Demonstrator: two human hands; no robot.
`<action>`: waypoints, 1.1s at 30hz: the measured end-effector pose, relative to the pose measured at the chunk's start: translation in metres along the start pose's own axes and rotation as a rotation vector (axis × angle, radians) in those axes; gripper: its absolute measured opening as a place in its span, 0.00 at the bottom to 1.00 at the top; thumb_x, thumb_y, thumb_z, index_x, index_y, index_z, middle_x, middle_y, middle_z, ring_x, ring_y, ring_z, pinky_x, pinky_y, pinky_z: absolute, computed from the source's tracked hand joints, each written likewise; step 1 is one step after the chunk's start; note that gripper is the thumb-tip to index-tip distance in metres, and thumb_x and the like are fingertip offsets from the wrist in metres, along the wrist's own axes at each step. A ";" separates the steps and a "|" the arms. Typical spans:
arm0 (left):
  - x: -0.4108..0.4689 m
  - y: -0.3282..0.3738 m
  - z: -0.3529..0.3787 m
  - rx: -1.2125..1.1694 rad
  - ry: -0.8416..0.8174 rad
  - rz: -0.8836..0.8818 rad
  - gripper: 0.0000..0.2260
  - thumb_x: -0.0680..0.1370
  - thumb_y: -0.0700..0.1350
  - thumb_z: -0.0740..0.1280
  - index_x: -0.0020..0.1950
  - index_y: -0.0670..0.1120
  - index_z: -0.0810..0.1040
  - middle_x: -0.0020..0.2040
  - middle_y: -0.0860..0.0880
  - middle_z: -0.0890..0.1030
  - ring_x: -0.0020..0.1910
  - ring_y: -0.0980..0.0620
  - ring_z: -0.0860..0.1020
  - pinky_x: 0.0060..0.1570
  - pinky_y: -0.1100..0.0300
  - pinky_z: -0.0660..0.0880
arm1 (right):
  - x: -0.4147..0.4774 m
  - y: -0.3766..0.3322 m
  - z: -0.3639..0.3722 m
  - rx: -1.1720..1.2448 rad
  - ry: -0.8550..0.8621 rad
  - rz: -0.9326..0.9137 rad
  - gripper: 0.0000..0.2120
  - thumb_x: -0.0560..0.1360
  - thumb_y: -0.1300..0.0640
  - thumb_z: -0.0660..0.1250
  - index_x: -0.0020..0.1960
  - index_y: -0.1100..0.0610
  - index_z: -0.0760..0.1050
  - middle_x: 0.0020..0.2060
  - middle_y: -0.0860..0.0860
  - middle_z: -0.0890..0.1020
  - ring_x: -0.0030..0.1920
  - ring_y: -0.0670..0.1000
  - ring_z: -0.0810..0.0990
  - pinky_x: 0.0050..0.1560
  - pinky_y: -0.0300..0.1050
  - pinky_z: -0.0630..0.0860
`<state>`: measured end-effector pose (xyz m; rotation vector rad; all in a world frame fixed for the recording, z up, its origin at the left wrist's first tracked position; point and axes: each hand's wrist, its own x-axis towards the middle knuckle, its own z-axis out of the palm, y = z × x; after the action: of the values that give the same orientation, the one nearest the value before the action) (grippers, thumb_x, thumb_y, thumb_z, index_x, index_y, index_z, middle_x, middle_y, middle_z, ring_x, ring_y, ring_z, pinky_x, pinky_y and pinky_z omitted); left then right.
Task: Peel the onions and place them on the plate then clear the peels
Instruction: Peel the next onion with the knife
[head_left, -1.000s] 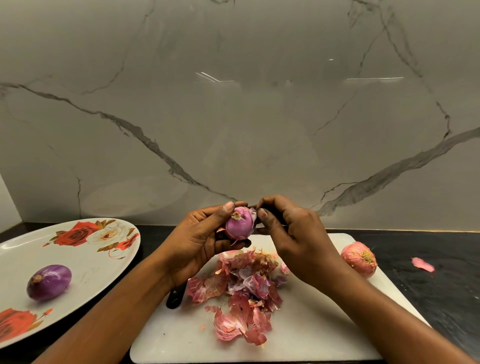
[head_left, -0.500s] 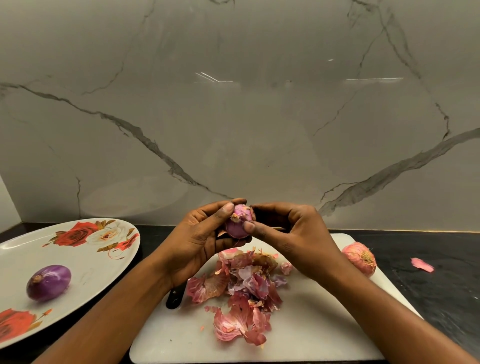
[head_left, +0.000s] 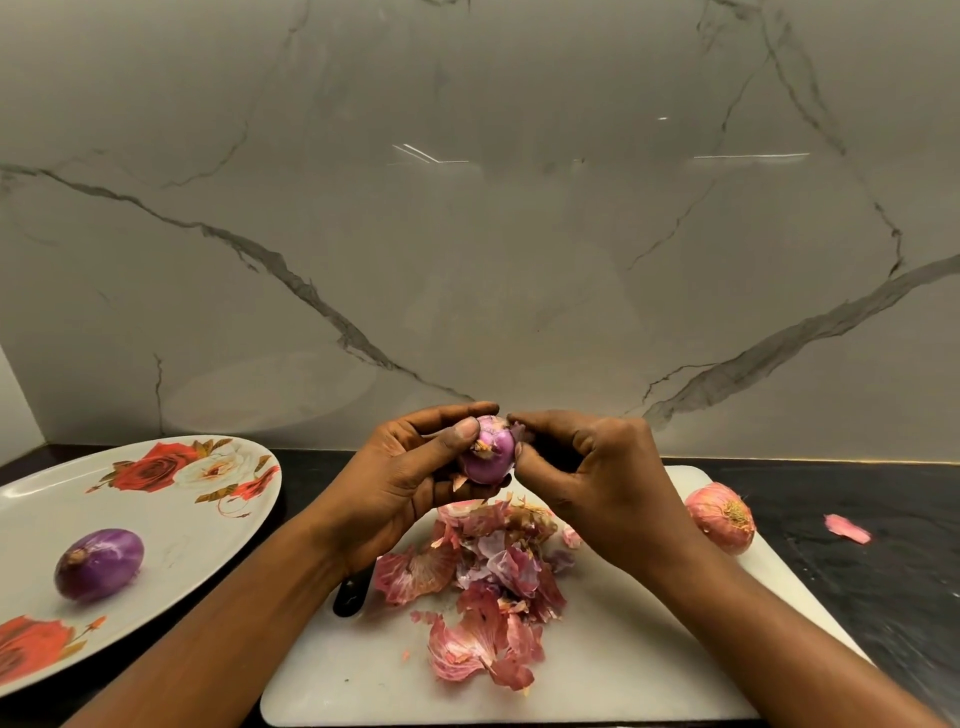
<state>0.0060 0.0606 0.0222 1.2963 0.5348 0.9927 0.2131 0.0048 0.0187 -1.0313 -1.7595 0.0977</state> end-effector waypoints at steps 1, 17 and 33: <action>0.000 0.000 -0.001 0.007 -0.006 -0.003 0.18 0.78 0.42 0.69 0.67 0.41 0.82 0.64 0.37 0.84 0.60 0.35 0.85 0.56 0.45 0.84 | 0.000 0.000 0.000 -0.019 -0.005 -0.021 0.14 0.80 0.58 0.73 0.65 0.55 0.84 0.50 0.44 0.88 0.48 0.41 0.87 0.49 0.40 0.85; 0.000 0.001 -0.001 -0.037 -0.022 -0.122 0.23 0.82 0.50 0.70 0.70 0.36 0.75 0.64 0.31 0.81 0.57 0.34 0.85 0.57 0.48 0.84 | 0.005 0.004 -0.002 0.238 0.127 0.256 0.11 0.75 0.62 0.77 0.52 0.48 0.87 0.43 0.42 0.88 0.43 0.44 0.88 0.47 0.40 0.86; -0.003 0.004 -0.001 -0.006 -0.023 -0.085 0.25 0.72 0.40 0.77 0.67 0.36 0.78 0.61 0.35 0.84 0.55 0.33 0.85 0.46 0.55 0.85 | 0.009 0.006 -0.003 0.301 0.154 0.344 0.10 0.75 0.66 0.75 0.51 0.53 0.88 0.41 0.48 0.89 0.41 0.48 0.89 0.46 0.42 0.86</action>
<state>0.0027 0.0584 0.0248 1.2680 0.5645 0.9071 0.2187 0.0134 0.0232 -1.0773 -1.3663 0.4717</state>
